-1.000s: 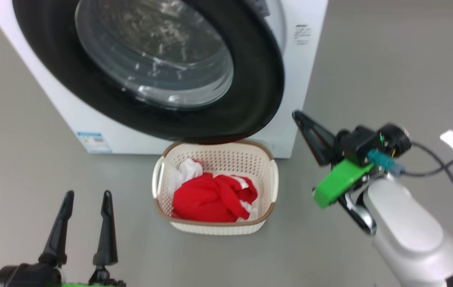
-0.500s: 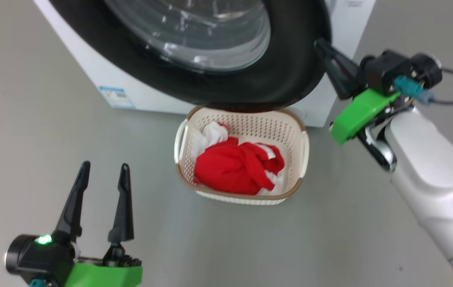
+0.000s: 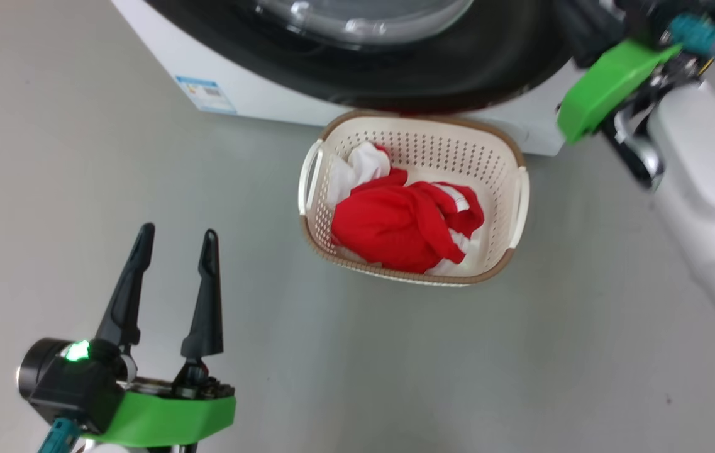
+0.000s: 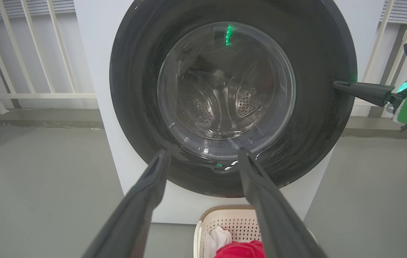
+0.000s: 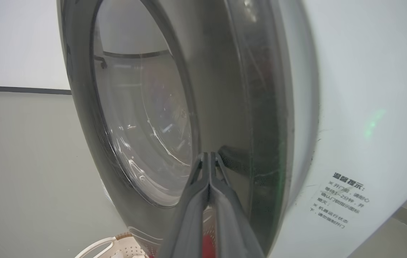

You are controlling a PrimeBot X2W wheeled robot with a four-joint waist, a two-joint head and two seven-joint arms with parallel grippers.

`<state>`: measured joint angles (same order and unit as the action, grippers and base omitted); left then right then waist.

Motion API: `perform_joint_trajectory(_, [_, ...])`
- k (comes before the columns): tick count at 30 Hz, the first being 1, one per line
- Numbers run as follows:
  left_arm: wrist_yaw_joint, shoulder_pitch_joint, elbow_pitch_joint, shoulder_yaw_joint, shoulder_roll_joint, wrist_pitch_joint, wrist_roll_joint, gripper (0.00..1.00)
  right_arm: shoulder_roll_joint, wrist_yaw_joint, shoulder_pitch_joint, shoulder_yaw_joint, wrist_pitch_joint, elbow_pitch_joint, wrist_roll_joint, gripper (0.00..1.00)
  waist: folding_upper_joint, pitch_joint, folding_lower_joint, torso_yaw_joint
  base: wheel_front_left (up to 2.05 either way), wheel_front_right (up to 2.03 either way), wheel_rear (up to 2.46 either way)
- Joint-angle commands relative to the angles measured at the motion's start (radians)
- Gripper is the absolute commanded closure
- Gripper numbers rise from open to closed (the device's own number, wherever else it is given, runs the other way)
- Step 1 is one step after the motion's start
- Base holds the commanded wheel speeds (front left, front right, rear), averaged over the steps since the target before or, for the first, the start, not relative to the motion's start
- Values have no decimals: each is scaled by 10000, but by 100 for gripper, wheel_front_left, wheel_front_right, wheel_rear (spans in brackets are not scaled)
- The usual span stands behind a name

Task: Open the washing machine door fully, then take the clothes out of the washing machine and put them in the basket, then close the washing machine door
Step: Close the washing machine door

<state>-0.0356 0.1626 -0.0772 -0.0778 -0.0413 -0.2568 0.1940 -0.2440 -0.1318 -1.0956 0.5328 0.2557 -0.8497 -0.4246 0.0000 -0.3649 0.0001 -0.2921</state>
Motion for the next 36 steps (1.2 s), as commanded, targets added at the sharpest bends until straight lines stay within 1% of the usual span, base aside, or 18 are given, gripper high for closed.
perform_joint_trajectory(1, [-36, 277, -223, 252, -105, -49, 21, 0, 26, 11, -398, -27, 61, -33, -67, 100, 0, -306, -1, -202, 0, 0, 0])
perform_joint_trajectory(4, [-62, 430, -198, 164, -100, -49, 27, 0, -23, 11, -863, -204, 61, -389, -39, 100, 0, -516, -1, -335, 0, 0, 0])
perform_joint_trajectory(8, [-71, 544, -65, 131, -96, -49, 11, 0, 131, 11, -1278, -399, 61, -726, -241, 100, 0, -731, -1, -410, 0, 0, 0])
perform_joint_trajectory(10, [-104, 607, -9, 111, -95, -49, -28, 0, 78, 11, -1443, -469, 61, -833, -105, 100, 0, -789, -1, -454, 0, 0, 0])
perform_joint_trajectory(14, [-127, 699, 63, 119, -93, -49, -83, 0, 91, 11, -1529, -700, 61, -874, 138, 100, 0, -824, -1, -473, 0, 0, 0])
perform_joint_trajectory(17, [-47, 693, 182, 208, -92, -49, -30, 0, 290, 11, -1388, -807, 61, -783, 77, 100, 0, -791, -1, -374, 0, 0, 0])
perform_joint_trajectory(20, [19, 705, 286, 342, -92, -49, -26, 0, 489, 11, -1150, -645, 61, -600, -45, 100, 0, -709, -1, -183, 0, 0, 0])
perform_joint_trajectory(21, [35, 721, 315, 379, -91, -49, -11, 0, 537, 11, -1068, -665, 61, -477, -128, 91, 0, -680, -1, -107, 0, 0, 0])
perform_joint_trajectory(22, [42, 740, 329, 406, -91, -49, 9, 0, 584, 11, -967, -725, 61, -348, -218, 79, 0, -643, -1, -20, 0, 0, 0])
perform_joint_trajectory(23, [58, 761, 344, 434, -91, -49, 17, 0, 627, 11, -848, -790, 61, -224, -293, 65, 0, -600, -1, 75, 0, 0, 0])
perform_joint_trajectory(24, [67, 786, 365, 454, -91, -49, 40, 0, 668, 11, -715, -851, 61, -98, -351, 55, 0, -552, -1, 174, 0, 0, 0])
perform_joint_trajectory(25, [75, 808, 391, 473, -91, -49, 105, 0, 704, 11, -566, -920, 61, 42, -395, 42, 0, -494, -1, 280, 0, 0, 0])
perform_joint_trajectory(26, [99, 826, 406, 491, -91, -49, 182, 0, 735, 11, -402, -961, 61, 183, -409, 9, 0, -432, -1, 392, 0, 0, 0])
perform_joint_trajectory(27, [120, 831, 423, 499, -91, -49, 237, 0, 752, 11, -232, -1014, 61, 318, -398, 0, 0, -363, -1, 513, 0, 0, 0])
perform_joint_trajectory(32, [217, 773, 494, 504, -90, -49, 417, 0, 881, 11, 687, -1346, 61, 1021, -299, 0, 0, 45, -1, 1172, 0, 0, 0])
perform_joint_trajectory(36, [238, 684, 491, 545, -90, -49, 523, 0, 905, 11, 1442, -1588, 61, 1621, 1, 0, 0, 427, -1, 1740, 0, 0, 0])
